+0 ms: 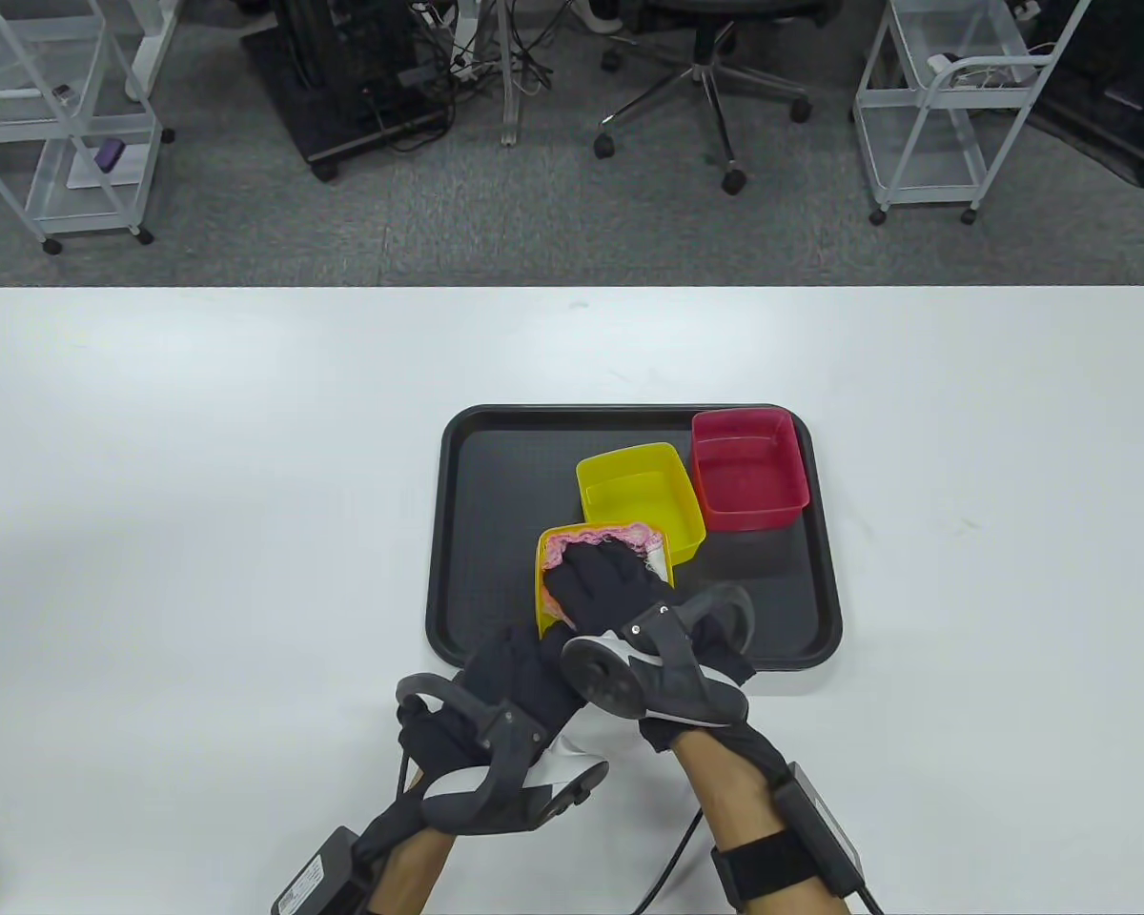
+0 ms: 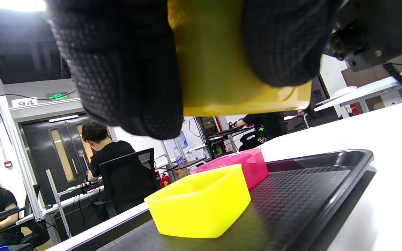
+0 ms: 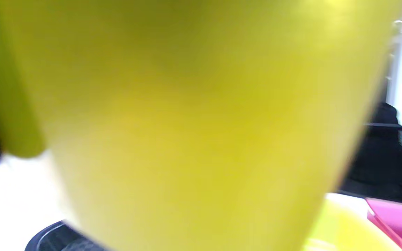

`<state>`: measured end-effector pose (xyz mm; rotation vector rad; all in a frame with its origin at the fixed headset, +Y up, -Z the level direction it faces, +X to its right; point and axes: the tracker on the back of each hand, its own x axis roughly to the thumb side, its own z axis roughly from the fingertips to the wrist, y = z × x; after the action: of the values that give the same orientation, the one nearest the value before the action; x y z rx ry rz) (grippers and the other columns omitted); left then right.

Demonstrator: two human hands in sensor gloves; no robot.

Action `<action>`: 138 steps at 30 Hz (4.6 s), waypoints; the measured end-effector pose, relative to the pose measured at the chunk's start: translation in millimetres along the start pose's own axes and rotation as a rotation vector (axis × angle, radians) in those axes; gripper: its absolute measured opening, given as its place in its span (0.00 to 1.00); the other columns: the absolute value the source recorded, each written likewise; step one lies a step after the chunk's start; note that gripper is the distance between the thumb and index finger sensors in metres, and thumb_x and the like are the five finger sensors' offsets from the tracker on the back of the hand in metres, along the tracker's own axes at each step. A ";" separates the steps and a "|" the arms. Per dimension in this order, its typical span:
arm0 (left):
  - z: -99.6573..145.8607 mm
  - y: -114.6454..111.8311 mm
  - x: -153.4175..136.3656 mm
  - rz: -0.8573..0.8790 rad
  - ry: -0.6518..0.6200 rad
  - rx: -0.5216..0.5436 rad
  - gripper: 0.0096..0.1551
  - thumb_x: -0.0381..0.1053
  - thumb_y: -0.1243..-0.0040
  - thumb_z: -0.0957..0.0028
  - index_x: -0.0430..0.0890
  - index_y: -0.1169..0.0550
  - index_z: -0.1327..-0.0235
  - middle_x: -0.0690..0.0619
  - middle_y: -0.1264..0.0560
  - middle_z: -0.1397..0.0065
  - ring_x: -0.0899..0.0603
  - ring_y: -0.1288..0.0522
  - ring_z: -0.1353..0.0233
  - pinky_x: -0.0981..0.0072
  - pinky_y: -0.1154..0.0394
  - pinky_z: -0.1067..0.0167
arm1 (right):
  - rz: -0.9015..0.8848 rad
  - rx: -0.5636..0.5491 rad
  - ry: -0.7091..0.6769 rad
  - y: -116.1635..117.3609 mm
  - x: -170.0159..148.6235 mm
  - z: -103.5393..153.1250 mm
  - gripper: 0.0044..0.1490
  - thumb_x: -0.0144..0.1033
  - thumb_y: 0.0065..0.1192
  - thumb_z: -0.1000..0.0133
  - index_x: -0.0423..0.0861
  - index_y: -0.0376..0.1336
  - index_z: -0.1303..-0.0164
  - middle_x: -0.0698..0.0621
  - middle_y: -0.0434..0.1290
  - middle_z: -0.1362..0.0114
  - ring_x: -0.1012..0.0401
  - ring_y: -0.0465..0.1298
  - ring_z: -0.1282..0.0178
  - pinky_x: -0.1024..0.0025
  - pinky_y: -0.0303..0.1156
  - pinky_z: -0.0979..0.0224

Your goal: Wipe plastic food containers with dish cloth

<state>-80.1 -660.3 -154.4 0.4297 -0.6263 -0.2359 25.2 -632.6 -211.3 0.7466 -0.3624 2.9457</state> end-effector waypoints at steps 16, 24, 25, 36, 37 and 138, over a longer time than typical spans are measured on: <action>0.9 -5.8 -15.8 0.008 0.011 -0.016 0.18 0.63 0.33 0.53 0.56 0.14 0.57 0.64 0.17 0.40 0.43 0.10 0.43 0.63 0.10 0.42 | -0.985 0.430 0.374 11.5 -39.5 -8.3 0.27 0.20 0.65 0.47 0.43 0.67 0.36 0.38 0.71 0.28 0.40 0.71 0.33 0.47 0.75 0.39; -5.3 -12.3 -8.0 0.012 -0.005 -0.035 0.18 0.64 0.33 0.53 0.56 0.13 0.57 0.64 0.17 0.42 0.43 0.10 0.43 0.63 0.10 0.42 | -0.350 0.474 0.201 -1.6 -17.7 -12.4 0.24 0.17 0.67 0.49 0.45 0.70 0.42 0.44 0.74 0.29 0.42 0.73 0.30 0.48 0.76 0.36; -5.6 -12.6 -7.5 0.016 -0.005 -0.037 0.18 0.64 0.33 0.53 0.56 0.13 0.57 0.64 0.17 0.42 0.43 0.10 0.43 0.63 0.10 0.42 | -0.276 0.465 0.179 -1.8 -13.3 -12.8 0.24 0.16 0.68 0.49 0.45 0.70 0.43 0.44 0.74 0.29 0.43 0.73 0.30 0.48 0.76 0.35; -6.2 -5.1 -7.8 0.054 0.034 0.009 0.19 0.64 0.33 0.53 0.55 0.13 0.58 0.62 0.16 0.42 0.43 0.10 0.46 0.63 0.10 0.45 | 0.066 0.115 0.167 2.7 3.2 -19.6 0.25 0.21 0.68 0.50 0.50 0.70 0.41 0.46 0.74 0.29 0.45 0.74 0.31 0.53 0.79 0.37; -5.6 -5.0 -9.7 0.084 0.049 0.012 0.19 0.64 0.33 0.52 0.55 0.13 0.57 0.62 0.17 0.42 0.42 0.10 0.46 0.63 0.10 0.45 | -0.062 0.097 0.210 0.9 -2.6 -20.5 0.25 0.21 0.68 0.49 0.49 0.70 0.41 0.46 0.74 0.29 0.44 0.74 0.32 0.53 0.79 0.38; -2.4 -13.1 -5.8 0.126 -0.033 -0.022 0.18 0.65 0.30 0.56 0.56 0.12 0.61 0.64 0.15 0.44 0.44 0.10 0.46 0.63 0.11 0.44 | 0.278 0.196 -0.115 22.0 0.5 0.0 0.23 0.14 0.67 0.52 0.50 0.74 0.51 0.49 0.76 0.31 0.46 0.74 0.29 0.49 0.76 0.34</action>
<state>-84.3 -669.2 -165.1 0.3641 -0.6803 -0.1299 21.7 -653.8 -215.7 0.9646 -0.2012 3.2428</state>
